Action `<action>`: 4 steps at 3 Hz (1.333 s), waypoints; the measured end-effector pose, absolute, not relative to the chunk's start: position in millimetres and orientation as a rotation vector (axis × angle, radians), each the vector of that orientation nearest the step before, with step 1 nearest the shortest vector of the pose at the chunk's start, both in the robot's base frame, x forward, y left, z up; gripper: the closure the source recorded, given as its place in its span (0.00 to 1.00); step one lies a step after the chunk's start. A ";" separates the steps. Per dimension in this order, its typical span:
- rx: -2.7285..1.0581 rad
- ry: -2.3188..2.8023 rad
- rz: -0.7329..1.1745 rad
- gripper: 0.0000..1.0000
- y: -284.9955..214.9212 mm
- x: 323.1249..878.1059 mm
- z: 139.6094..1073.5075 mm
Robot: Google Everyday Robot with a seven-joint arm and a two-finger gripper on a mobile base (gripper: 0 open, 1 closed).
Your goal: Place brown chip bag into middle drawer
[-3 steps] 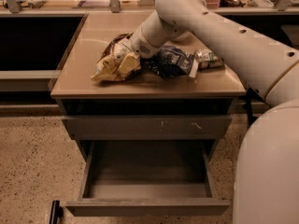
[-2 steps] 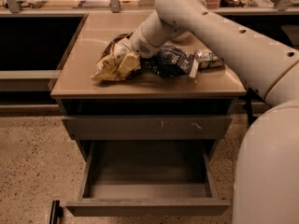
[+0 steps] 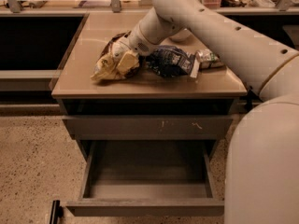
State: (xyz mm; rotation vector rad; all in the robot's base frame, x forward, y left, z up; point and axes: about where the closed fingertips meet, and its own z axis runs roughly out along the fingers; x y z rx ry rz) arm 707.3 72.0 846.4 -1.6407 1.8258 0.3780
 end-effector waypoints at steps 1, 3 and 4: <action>-1.641 1.825 0.378 1.00 72.0 707.3 848.9; -1.869 1.579 0.305 1.00 53.7 674.1 962.3; -1.980 1.543 0.297 1.00 30.6 639.2 989.8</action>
Offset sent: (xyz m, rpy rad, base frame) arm -0.0661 -0.0425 0.1484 -0.1429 -0.1107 0.4637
